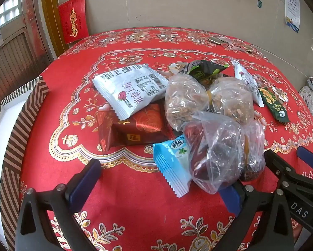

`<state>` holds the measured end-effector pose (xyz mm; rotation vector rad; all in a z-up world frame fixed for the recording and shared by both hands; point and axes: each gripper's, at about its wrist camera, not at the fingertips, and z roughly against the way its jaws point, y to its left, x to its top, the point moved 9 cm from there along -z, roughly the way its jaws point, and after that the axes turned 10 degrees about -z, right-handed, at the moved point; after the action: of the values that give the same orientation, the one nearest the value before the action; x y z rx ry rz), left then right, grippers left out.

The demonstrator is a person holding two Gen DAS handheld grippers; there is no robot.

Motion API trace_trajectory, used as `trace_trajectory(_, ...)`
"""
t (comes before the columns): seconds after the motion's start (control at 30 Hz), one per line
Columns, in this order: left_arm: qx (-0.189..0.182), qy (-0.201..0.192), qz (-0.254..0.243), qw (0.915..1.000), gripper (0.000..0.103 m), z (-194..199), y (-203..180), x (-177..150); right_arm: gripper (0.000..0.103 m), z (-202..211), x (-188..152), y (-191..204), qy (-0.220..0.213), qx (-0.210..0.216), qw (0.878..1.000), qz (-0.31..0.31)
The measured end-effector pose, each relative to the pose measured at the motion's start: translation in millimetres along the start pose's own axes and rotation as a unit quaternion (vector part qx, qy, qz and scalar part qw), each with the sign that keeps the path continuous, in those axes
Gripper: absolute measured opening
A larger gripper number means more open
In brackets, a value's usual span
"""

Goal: Organize snacks
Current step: 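Move both tools toward the snack pile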

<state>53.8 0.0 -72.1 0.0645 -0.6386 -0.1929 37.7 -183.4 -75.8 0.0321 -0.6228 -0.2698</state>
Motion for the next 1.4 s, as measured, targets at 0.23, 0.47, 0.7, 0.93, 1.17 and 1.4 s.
trace_trajectory(0.23,-0.005,0.015,-0.004,0.9999,0.103,1.9,0.5,-3.9,0.094,0.7,-0.7,0.7,-0.001,0.001,1.000,0.000)
trace_trajectory(0.47,0.007,-0.006,-0.029,0.9995,0.103,33.2,5.6,-16.6,0.094,27.9,-14.0,-4.7,-0.014,-0.003,1.000,0.013)
trace_trajectory(0.7,0.016,-0.070,-0.013,0.9973,0.103,80.9,26.4,-4.3,0.094,66.8,-8.0,2.5,-0.046,0.028,0.998,0.018)
trace_trajectory(0.93,0.019,-0.100,0.007,0.9947,0.103,93.8,40.9,-2.6,0.094,84.8,-7.8,23.1,-0.063,0.045,0.996,0.038)
trace_trajectory(1.17,0.020,-0.101,0.019,0.9945,0.103,91.0,49.7,-5.2,0.094,90.4,-11.3,39.2,-0.065,0.056,0.995,0.051)
trace_trajectory(1.4,0.020,-0.095,0.023,0.9950,0.103,84.3,57.8,-5.9,0.094,86.4,-14.0,45.4,-0.057,0.063,0.995,0.057)
